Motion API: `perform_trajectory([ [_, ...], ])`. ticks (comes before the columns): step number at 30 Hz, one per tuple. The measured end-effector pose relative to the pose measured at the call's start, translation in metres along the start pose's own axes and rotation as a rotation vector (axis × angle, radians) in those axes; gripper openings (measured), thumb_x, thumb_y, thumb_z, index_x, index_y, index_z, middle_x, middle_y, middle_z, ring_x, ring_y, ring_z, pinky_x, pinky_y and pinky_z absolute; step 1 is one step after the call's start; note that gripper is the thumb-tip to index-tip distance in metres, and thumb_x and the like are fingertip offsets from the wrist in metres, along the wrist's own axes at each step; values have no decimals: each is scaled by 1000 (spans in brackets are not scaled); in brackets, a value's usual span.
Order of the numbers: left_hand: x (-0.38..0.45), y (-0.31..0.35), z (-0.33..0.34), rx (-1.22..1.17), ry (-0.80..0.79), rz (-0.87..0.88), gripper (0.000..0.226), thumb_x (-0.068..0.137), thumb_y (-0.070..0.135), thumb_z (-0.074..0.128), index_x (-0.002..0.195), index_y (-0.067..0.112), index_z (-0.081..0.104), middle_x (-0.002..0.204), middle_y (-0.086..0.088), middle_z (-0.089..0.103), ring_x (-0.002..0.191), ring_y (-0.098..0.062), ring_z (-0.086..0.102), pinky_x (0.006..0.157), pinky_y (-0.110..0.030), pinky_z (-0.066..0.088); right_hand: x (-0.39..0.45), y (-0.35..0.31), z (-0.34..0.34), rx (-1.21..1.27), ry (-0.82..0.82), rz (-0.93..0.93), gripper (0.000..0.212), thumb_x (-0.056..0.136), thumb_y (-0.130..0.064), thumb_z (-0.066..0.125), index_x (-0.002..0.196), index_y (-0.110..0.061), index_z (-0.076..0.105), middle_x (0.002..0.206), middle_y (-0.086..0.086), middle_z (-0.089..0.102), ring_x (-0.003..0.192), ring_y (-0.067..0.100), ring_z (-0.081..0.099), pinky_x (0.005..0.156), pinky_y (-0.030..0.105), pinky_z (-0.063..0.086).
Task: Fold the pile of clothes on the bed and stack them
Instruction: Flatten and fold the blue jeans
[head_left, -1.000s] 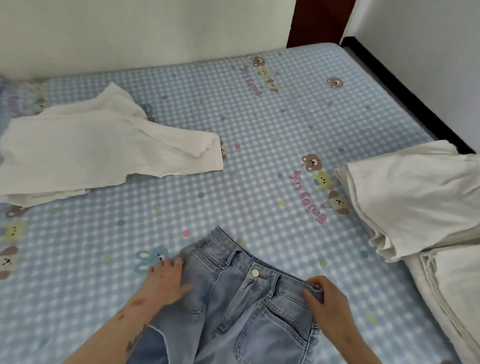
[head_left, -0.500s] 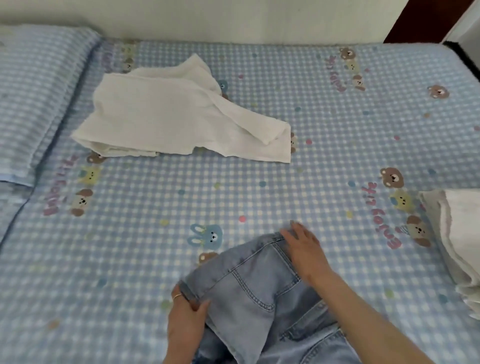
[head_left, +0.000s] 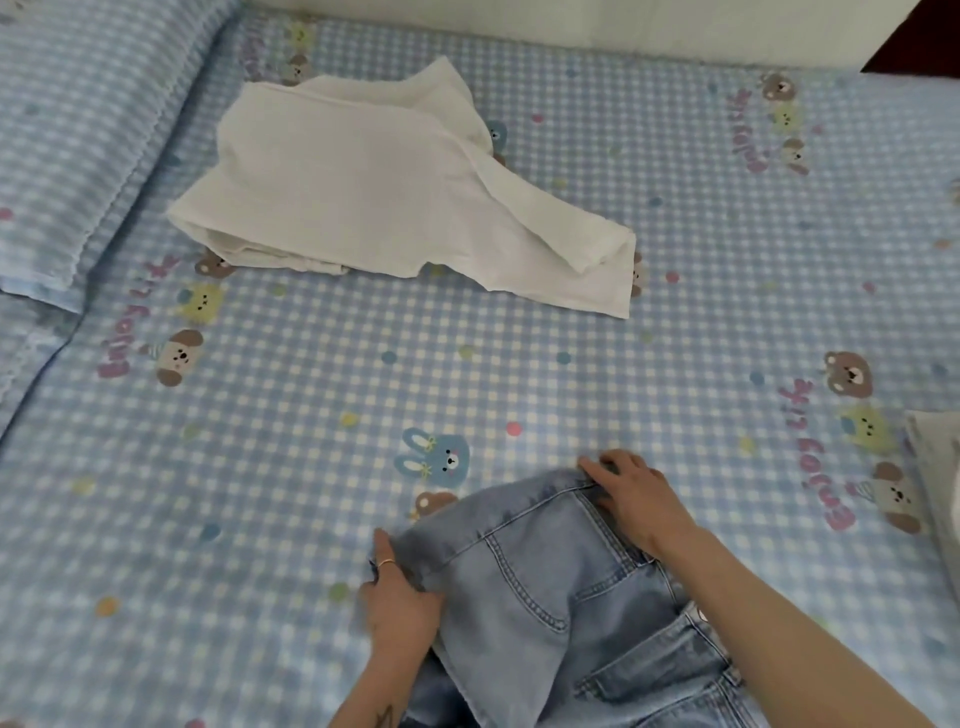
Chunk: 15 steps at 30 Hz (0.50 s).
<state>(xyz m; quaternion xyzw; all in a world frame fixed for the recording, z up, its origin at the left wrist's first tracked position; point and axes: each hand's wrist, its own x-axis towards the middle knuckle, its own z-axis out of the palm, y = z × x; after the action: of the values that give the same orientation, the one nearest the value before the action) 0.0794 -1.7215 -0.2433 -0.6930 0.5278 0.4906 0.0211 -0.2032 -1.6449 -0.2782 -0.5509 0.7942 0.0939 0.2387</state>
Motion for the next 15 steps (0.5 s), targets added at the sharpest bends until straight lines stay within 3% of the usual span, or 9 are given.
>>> perform_trajectory([
  [2, 4, 6, -2, -136, 57, 32, 87, 79, -5, 58, 151, 19, 15, 97, -9, 64, 81, -23, 60, 64, -27, 45, 0, 2, -1, -9, -1, -11, 54, 97, -30, 44, 148, -31, 26, 147, 4, 32, 134, 24, 29, 105, 37, 32],
  [4, 14, 20, -16, -272, 138, 97, 71, 82, -6, 58, 145, 17, 35, 107, -8, 65, 91, -22, 61, 72, -24, 45, -1, 4, -4, -45, 14, -38, 56, 96, -27, 47, 147, -30, 26, 141, 5, 35, 128, 25, 34, 100, 36, 35],
  [8, 49, 56, -41, -262, 236, 293, 43, 84, 0, 59, 118, 25, 61, 93, 2, 66, 83, -14, 61, 74, -27, 50, 10, 12, -13, -93, 88, -94, 54, 90, -3, 45, 140, -24, 39, 122, 6, 45, 113, 25, 40, 85, 29, 37],
  [10, 63, 66, -41, -145, 283, 346, 34, 88, 2, 54, 115, 21, 63, 104, 0, 65, 91, -15, 59, 76, -24, 47, 18, 15, -22, -64, 118, -52, 45, 90, -2, 44, 131, -20, 48, 118, 6, 47, 111, 24, 41, 83, 28, 37],
  [13, 66, 63, -20, 314, 418, 329, 43, 90, -1, 46, 132, 7, 49, 136, -18, 40, 119, -32, 42, 99, -37, 38, 19, 18, -29, 12, 237, 111, 47, 88, -1, 49, 133, -16, 47, 127, 7, 47, 118, 26, 40, 89, 31, 37],
  [15, 51, 53, 7, 597, 408, 593, 58, 92, 3, 45, 146, 13, 29, 156, -15, 13, 144, -31, 10, 116, -41, 14, 1, 13, -25, 112, 360, 220, 48, 94, -10, 47, 142, -13, 39, 141, 11, 42, 129, 29, 37, 100, 38, 35],
])
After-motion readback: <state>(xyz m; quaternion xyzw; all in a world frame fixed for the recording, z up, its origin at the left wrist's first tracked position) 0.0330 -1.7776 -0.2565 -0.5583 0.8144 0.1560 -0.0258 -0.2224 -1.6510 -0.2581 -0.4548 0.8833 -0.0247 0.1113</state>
